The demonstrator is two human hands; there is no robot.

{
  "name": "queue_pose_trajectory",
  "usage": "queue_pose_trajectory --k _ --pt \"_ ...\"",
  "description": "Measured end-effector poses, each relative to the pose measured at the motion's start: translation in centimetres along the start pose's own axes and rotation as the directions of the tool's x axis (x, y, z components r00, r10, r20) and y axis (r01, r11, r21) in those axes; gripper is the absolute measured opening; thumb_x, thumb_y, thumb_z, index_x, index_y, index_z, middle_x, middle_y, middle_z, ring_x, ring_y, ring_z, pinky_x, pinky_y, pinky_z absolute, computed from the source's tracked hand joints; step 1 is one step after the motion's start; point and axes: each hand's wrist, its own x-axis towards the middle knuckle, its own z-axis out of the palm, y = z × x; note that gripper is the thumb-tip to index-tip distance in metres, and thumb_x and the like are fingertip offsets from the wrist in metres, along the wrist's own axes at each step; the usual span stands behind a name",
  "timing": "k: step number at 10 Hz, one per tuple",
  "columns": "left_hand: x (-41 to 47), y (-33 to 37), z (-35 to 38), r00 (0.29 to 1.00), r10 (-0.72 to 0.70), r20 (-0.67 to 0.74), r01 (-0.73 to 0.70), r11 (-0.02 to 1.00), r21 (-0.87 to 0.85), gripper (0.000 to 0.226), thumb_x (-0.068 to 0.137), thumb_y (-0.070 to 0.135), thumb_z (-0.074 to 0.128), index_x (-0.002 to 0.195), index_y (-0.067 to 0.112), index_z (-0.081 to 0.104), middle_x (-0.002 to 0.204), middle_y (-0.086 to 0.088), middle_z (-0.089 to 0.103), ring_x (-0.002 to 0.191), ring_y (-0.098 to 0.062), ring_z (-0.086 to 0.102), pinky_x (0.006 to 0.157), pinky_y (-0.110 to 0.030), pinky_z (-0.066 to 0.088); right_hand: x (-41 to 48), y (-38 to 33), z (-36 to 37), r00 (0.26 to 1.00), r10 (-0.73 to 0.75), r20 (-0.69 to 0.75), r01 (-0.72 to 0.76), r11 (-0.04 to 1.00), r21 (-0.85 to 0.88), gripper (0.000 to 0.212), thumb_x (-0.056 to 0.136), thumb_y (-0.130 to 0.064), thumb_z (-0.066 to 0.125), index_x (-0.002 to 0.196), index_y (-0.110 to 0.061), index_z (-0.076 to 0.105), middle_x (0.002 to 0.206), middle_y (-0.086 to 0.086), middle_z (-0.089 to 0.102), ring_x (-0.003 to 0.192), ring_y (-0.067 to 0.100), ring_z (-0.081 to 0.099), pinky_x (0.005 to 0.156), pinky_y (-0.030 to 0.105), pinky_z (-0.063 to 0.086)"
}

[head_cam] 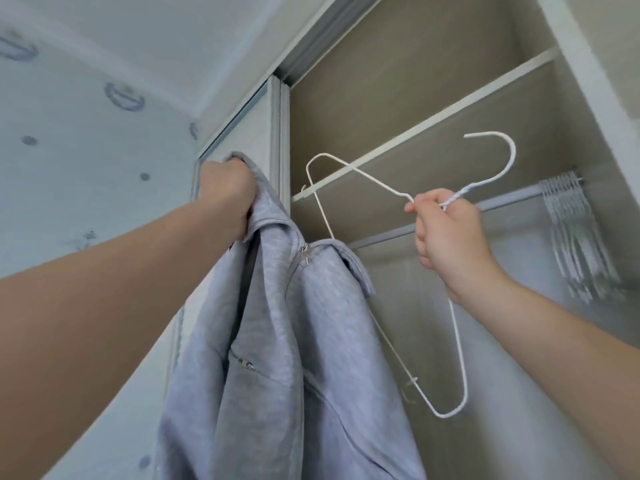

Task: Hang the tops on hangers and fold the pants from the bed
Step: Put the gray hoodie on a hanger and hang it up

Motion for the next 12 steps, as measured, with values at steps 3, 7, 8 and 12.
queue_pose_trajectory --k 3,7,8,12 --pt "-1.4 13.9 -11.2 0.926 0.365 -0.092 -0.269 0.813 0.516 0.039 0.102 0.027 0.038 0.14 0.034 0.041 0.137 -0.011 0.058 0.067 -0.006 0.049 0.038 -0.013 0.039 -6.4 -8.4 8.0 0.982 -0.026 0.186 -0.056 0.903 0.425 0.02 0.093 -0.026 0.05 0.077 -0.023 0.06 0.047 -0.008 0.036 0.039 0.009 0.029 0.039 0.019 0.023" --pt "-7.2 31.7 -33.5 0.843 0.489 -0.223 -0.096 0.546 0.833 0.03 0.1 0.023 0.044 0.07 0.017 0.043 0.073 -0.003 0.046 0.074 -0.024 0.05 0.074 -0.038 0.046 -21.3 -21.3 21.2 0.867 -0.099 0.489 -0.323 0.635 0.702 0.026 0.097 -0.022 0.051 0.074 -0.022 0.063 0.046 -0.008 0.031 0.037 0.011 0.023 0.04 0.015 0.022" --pt "-10.6 35.9 -40.9 0.846 0.467 -0.259 -0.048 0.548 0.835 0.02 0.097 0.017 0.048 0.079 0.01 0.055 0.072 -0.008 0.053 0.072 -0.024 0.056 0.07 -0.036 0.048 -27.6 -24.2 23.9 0.812 -0.124 0.571 -0.411 0.573 0.709 0.023 0.094 -0.03 0.052 0.076 -0.021 0.065 0.047 -0.008 0.03 0.038 0.012 0.022 0.04 0.015 0.023" --pt "-30.9 43.1 -68.8 0.781 0.343 -0.522 0.355 0.444 0.823 0.021 0.095 0.021 0.047 0.087 0.012 0.064 0.075 -0.009 0.06 0.07 -0.022 0.058 0.066 -0.036 0.05 -57.6 -35.8 27.2 0.441 -0.153 0.885 -0.792 0.397 0.463 0.028 0.084 -0.047 0.058 0.082 -0.019 0.064 0.046 -0.004 0.027 0.04 0.012 0.019 0.042 0.015 0.021"
